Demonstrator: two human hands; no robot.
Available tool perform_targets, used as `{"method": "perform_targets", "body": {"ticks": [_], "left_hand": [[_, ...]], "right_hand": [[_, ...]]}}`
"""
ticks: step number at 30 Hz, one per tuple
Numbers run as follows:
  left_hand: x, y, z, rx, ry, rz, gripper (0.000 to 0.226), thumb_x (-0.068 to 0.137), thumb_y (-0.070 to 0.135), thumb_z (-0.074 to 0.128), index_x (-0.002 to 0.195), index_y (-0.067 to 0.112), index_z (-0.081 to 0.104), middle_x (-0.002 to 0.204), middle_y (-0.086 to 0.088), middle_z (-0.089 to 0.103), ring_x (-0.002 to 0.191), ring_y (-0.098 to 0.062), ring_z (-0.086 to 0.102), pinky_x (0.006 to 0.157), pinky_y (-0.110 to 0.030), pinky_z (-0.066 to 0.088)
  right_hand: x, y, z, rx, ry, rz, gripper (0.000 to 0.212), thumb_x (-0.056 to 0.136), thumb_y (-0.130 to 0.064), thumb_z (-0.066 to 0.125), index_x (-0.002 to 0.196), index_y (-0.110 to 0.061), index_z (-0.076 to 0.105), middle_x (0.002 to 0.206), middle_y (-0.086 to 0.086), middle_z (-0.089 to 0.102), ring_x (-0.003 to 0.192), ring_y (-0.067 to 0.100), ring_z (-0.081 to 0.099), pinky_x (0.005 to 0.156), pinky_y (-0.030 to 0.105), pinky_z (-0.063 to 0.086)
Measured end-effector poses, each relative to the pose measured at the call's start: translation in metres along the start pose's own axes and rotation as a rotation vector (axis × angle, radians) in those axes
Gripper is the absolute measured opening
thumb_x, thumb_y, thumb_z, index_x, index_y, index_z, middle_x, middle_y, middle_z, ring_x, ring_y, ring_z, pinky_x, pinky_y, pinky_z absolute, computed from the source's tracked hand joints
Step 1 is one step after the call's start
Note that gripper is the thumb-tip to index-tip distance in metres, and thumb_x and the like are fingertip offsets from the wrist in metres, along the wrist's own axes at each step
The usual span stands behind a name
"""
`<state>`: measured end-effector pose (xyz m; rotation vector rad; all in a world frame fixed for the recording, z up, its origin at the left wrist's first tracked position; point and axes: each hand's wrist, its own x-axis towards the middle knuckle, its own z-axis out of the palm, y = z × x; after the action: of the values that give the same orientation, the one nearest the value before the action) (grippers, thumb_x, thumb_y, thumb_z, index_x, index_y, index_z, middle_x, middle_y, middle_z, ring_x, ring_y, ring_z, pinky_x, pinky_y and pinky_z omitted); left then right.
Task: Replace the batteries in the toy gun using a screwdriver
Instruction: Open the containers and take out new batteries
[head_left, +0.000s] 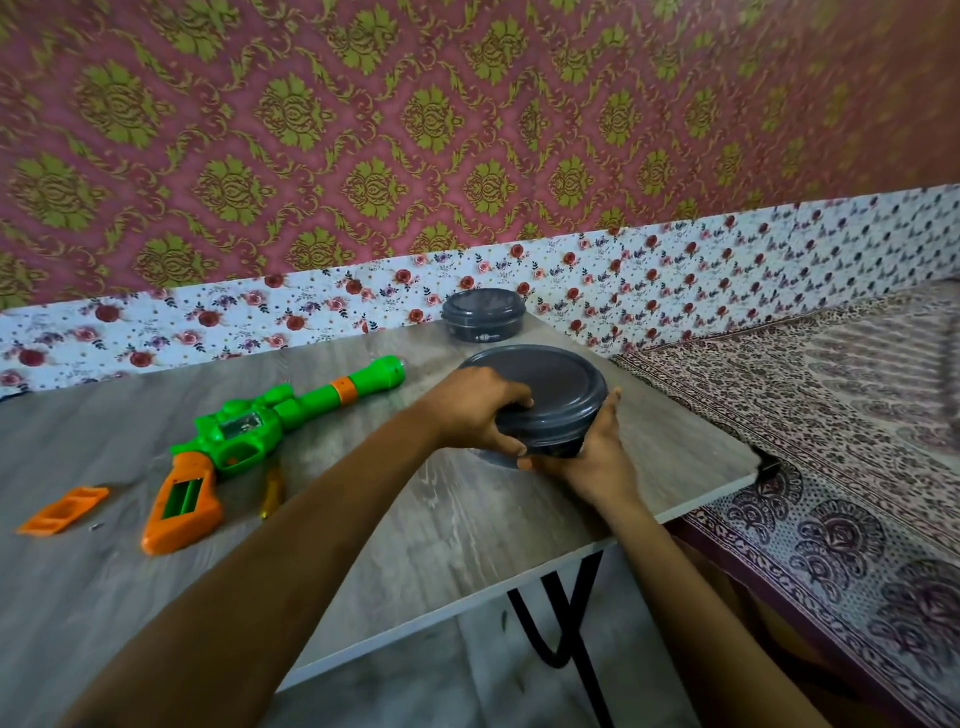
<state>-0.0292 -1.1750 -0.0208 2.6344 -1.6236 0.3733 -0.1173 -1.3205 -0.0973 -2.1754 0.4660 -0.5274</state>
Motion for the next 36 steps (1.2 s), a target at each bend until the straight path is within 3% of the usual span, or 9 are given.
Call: {"method": "perform_targets", "body": {"ticks": [3, 9, 15, 19, 23, 24, 28, 33, 36], "left_hand": [[0.005, 0.003, -0.006, 0.104, -0.012, 0.072, 0.044, 0.076, 0.048, 0.068, 0.109, 0.019, 0.063, 0.096, -0.002, 0.068, 0.084, -0.021, 0.060, 0.064, -0.028, 0.038], [0.017, 0.009, -0.025, 0.231, -0.141, 0.166, 0.040, 0.080, 0.046, 0.064, 0.103, 0.013, 0.063, 0.091, -0.005, 0.065, 0.074, -0.014, 0.041, 0.064, -0.026, 0.028], [0.012, 0.003, -0.024, 0.085, -0.058, 0.122, 0.040, 0.073, 0.045, 0.064, 0.096, 0.011, 0.068, 0.080, -0.007, 0.066, 0.065, -0.015, 0.046, 0.055, -0.028, 0.029], [0.013, -0.011, -0.045, -0.190, 0.058, 0.049, 0.039, 0.068, 0.039, 0.060, 0.090, 0.008, 0.070, 0.074, -0.008, 0.066, 0.064, -0.020, 0.055, 0.057, -0.028, 0.039], [0.019, -0.033, -0.057, -0.416, 0.334, -0.141, 0.032, 0.083, 0.023, 0.070, 0.110, 0.005, 0.069, 0.089, -0.005, 0.068, 0.075, -0.017, 0.058, 0.066, -0.018, 0.049], [0.021, -0.038, -0.054, -0.458, 0.403, -0.210, 0.030, 0.085, 0.024, 0.068, 0.109, 0.007, 0.069, 0.088, -0.005, 0.067, 0.077, -0.017, 0.059, 0.071, -0.024, 0.051], [0.029, -0.066, -0.028, -0.671, 0.601, -0.597, 0.029, 0.084, 0.037, 0.067, 0.093, 0.011, 0.073, 0.082, -0.004, 0.063, 0.076, -0.018, 0.056, 0.067, -0.028, 0.044], [0.028, -0.097, 0.005, -1.326, 0.815, -1.057, 0.033, 0.077, 0.034, 0.075, 0.064, 0.014, 0.053, 0.075, -0.008, 0.060, 0.078, -0.027, 0.063, 0.075, -0.038, 0.055], [0.028, -0.098, 0.022, -1.437, 0.786, -1.117, 0.018, 0.088, 0.021, 0.065, 0.098, 0.009, 0.058, 0.101, -0.012, 0.065, 0.095, -0.033, 0.065, 0.068, -0.040, 0.057]], "right_hand": [[0.002, 0.000, 0.000, 0.002, 0.018, 0.040, 0.138, 0.049, -0.052, 0.084, 0.148, -0.014, -0.005, 0.151, 0.009, 0.030, 0.132, 0.030, 0.041, 0.102, 0.047, 0.041], [-0.002, -0.003, -0.002, 0.043, 0.013, 0.076, 0.128, 0.050, -0.043, 0.086, 0.145, -0.029, 0.001, 0.141, 0.005, 0.046, 0.124, 0.029, 0.050, 0.101, 0.047, 0.043], [-0.012, -0.012, -0.006, 0.013, 0.019, 0.068, 0.128, 0.047, -0.045, 0.086, 0.144, -0.023, 0.006, 0.143, 0.006, 0.042, 0.124, 0.029, 0.050, 0.098, 0.046, 0.044], [-0.015, -0.012, -0.009, 0.030, -0.021, 0.075, 0.144, 0.035, -0.061, 0.081, 0.147, -0.020, 0.001, 0.149, 0.008, 0.034, 0.129, 0.029, 0.045, 0.102, 0.050, 0.041], [-0.019, -0.010, -0.009, 0.021, -0.021, 0.070, 0.139, 0.045, -0.056, 0.083, 0.148, -0.019, -0.001, 0.150, 0.008, 0.034, 0.130, 0.030, 0.043, 0.104, 0.051, 0.039], [-0.022, -0.009, -0.009, 0.015, -0.014, 0.063, 0.139, 0.041, -0.062, 0.080, 0.148, -0.019, 0.002, 0.149, 0.007, 0.036, 0.129, 0.029, 0.044, 0.103, 0.051, 0.041], [-0.028, -0.004, -0.014, 0.004, 0.000, 0.061, 0.139, 0.038, -0.067, 0.077, 0.147, -0.018, 0.005, 0.147, 0.007, 0.037, 0.128, 0.029, 0.046, 0.100, 0.050, 0.043], [-0.027, 0.002, -0.022, -0.001, -0.021, 0.056, 0.140, 0.052, -0.052, 0.083, 0.149, -0.014, -0.010, 0.152, 0.009, 0.029, 0.135, 0.029, 0.037, 0.108, 0.044, 0.037], [-0.025, 0.004, -0.024, 0.006, -0.027, 0.047, 0.140, 0.052, -0.048, 0.084, 0.148, -0.013, -0.011, 0.154, 0.007, 0.023, 0.139, 0.026, 0.031, 0.109, 0.041, 0.033]]}}
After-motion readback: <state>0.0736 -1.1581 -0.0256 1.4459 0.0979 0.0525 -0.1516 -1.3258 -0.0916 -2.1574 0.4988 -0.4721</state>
